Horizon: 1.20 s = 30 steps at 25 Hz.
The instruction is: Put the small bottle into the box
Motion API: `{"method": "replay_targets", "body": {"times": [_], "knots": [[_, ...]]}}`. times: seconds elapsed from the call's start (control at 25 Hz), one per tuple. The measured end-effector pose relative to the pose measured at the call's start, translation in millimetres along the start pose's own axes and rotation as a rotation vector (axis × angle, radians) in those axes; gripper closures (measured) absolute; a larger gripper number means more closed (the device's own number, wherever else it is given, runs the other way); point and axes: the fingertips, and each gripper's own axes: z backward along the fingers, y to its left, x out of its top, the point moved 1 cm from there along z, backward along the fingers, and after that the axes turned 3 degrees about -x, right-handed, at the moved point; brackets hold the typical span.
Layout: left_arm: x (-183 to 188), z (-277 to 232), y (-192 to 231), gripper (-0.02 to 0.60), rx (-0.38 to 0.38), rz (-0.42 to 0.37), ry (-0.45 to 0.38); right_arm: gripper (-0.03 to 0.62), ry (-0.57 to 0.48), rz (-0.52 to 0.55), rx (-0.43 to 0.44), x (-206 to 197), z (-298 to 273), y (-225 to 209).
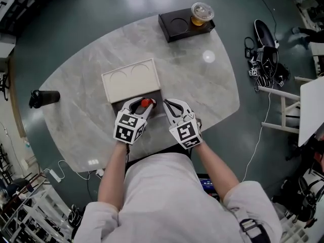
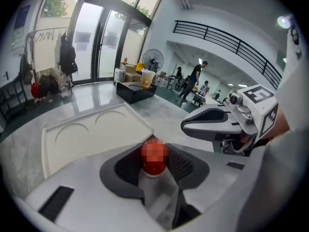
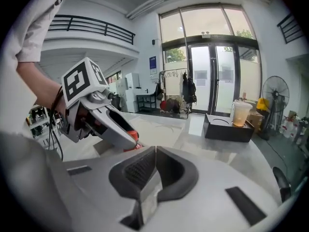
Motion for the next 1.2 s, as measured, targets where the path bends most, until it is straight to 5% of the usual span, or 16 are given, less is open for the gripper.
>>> {"method": "replay_targets", "body": {"times": [0.24, 1.2], "knots": [[-1, -11, -12, 0.425, 0.023, -0.152, 0.013, 0.565, -0.008, -0.033, -0.011, -1, 0, -5], [-23, -30, -28, 0.425, 0.094, -0.287, 0.039, 0.565, -0.025, -0.025, -0.005, -1, 10, -13]]}}
